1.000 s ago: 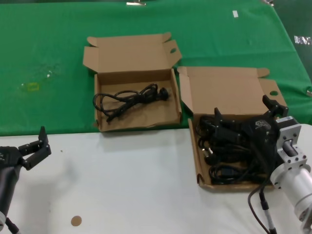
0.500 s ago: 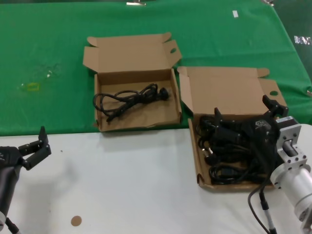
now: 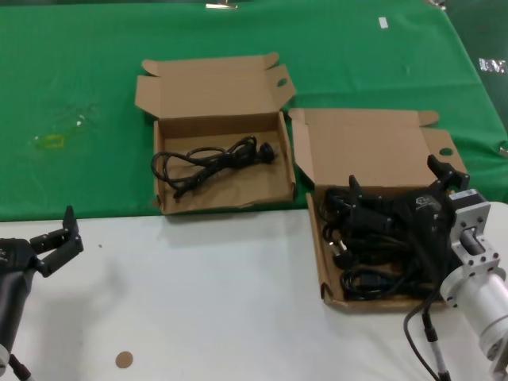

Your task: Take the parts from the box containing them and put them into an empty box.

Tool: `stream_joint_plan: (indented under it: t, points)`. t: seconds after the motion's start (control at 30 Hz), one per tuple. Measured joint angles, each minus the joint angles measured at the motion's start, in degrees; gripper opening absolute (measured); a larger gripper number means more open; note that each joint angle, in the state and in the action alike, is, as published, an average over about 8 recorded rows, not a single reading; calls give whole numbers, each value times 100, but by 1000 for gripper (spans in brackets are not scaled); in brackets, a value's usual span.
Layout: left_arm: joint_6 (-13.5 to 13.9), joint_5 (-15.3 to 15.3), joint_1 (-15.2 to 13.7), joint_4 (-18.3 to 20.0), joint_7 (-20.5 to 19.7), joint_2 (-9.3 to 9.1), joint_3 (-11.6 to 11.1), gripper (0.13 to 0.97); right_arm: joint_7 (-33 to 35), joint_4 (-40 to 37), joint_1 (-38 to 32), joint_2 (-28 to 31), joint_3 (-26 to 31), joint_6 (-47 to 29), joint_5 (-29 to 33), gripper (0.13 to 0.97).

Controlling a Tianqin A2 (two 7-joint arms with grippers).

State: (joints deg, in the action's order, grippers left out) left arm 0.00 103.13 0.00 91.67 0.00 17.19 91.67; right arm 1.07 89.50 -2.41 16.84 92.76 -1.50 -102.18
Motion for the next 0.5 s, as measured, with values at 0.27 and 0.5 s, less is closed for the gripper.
stream_joint_plan:
  t: [0.27, 0.5]
  points:
    - [0, 0, 0, 0, 0, 0, 0, 966, 0, 0, 0, 0, 0, 0, 0, 966]
    - [0, 0, 0, 0, 0, 0, 0, 966, 0, 0, 0, 0, 0, 0, 0, 966]
